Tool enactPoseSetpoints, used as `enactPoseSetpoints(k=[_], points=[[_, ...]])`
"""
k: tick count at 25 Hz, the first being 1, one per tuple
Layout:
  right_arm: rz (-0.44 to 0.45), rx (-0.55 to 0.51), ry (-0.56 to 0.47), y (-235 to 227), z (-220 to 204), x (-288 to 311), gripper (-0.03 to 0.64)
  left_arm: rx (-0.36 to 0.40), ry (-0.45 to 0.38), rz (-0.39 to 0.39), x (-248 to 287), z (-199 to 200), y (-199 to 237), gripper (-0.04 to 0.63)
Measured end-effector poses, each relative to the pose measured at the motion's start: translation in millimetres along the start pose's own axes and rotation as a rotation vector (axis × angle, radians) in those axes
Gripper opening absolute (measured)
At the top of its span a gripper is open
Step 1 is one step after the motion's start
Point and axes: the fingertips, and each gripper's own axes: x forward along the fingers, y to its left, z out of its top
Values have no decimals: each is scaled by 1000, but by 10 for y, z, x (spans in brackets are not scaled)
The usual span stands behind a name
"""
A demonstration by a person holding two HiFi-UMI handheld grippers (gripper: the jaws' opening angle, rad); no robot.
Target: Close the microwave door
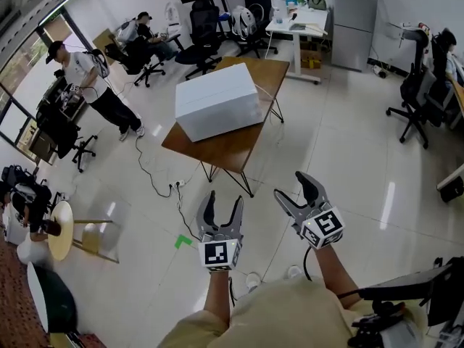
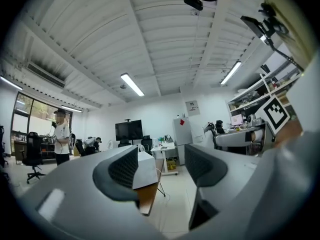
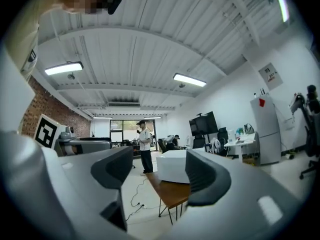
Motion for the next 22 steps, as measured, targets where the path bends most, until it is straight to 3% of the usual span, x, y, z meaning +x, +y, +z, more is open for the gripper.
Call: enactPoseSetpoints(k=[2,5,9,15,19,22], points=[[15,-24,-26,189,75,114,318,27,-22,49,-174,92,207,285],[35,-58,-38,559,236,455,318,44,18,122,-452,243,695,249],[-5,-137,-38,965,444,606,319,9,-53,131,-726,488,1091,249],[26,-154,-26,1289,347,776,319,2,-45,141,-946,401,1270,249],[45,-167,-13,1493,349,800,319,-3,57,126,-1089,330,1246,249],[52,-151,-11,1480,283,735,319,17,31,125,-1114,362,1162,249]])
